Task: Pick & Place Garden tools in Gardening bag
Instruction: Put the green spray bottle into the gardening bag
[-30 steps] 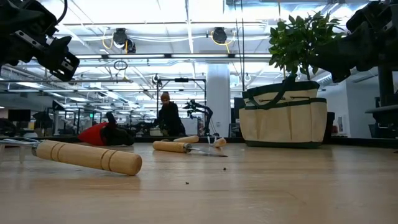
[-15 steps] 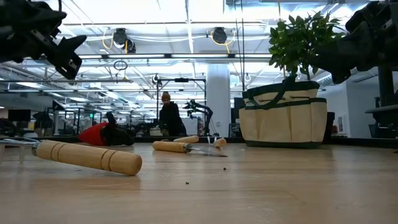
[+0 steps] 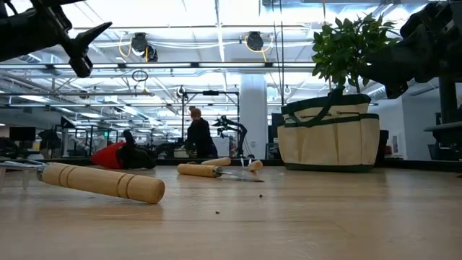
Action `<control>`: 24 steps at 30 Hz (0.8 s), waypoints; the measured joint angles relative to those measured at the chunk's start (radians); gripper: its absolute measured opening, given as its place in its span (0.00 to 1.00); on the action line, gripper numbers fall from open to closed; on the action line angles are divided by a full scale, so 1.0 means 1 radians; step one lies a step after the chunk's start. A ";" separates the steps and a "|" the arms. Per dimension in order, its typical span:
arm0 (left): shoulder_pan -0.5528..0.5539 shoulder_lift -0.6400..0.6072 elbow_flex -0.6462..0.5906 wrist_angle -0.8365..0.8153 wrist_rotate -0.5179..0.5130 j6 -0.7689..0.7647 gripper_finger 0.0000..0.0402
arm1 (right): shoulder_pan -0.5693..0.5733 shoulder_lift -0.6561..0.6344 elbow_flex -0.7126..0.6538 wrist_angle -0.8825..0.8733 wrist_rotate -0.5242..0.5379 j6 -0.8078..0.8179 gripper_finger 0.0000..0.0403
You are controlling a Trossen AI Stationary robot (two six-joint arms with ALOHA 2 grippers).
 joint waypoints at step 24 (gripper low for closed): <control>-0.214 0.710 0.821 -1.287 0.013 -0.391 0.54 | 0.000 0.000 0.000 0.000 -0.003 0.000 0.41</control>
